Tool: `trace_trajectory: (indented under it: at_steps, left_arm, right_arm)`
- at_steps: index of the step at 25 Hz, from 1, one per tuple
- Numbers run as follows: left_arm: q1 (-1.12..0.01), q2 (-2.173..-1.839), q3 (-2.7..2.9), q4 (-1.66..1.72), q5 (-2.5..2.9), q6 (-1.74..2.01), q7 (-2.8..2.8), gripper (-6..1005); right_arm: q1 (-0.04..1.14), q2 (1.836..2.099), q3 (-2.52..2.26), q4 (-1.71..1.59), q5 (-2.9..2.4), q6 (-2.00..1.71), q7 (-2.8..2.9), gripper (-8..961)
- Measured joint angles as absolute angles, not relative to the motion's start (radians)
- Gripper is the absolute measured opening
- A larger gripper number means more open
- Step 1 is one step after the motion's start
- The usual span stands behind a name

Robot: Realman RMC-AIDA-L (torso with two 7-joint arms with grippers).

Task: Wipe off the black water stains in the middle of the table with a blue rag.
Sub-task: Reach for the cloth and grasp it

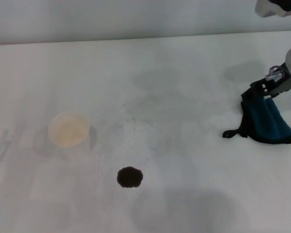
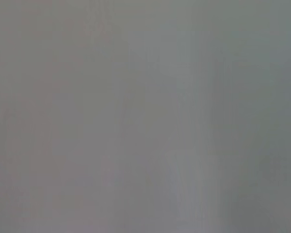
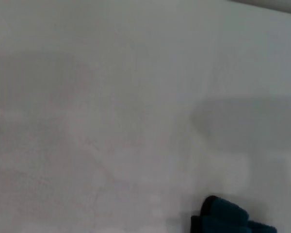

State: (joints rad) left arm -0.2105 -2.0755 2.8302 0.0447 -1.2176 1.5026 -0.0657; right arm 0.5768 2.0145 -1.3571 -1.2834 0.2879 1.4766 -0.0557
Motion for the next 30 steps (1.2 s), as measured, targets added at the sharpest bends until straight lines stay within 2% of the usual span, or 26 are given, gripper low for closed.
trace_trajectory:
  at_steps: [7, 21, 26, 30]
  left_arm:
    - [-0.2, -2.076, 2.83, 0.034, -1.22, 1.513, -0.066, 891]
    - [-0.199, -2.076, 2.83, 0.034, -1.227, 1.512, -0.066, 892]
    - [-0.2, -2.076, 2.83, 0.034, -1.227, 1.511, -0.066, 892]
    - [-0.199, -2.076, 2.83, 0.034, -1.227, 1.51, -0.066, 892]
  right_arm:
    - [0.629, 2.011, -1.386, -1.118, 0.262, 1.386, -0.053, 704]
    - [0.665, 2.017, -1.409, -1.012, 0.231, 1.365, -0.05, 708]
    - [0.667, 2.017, -1.414, -1.01, 0.232, 1.374, -0.05, 585]
    - [0.667, 2.017, -1.42, -1.006, 0.229, 1.376, -0.05, 390]
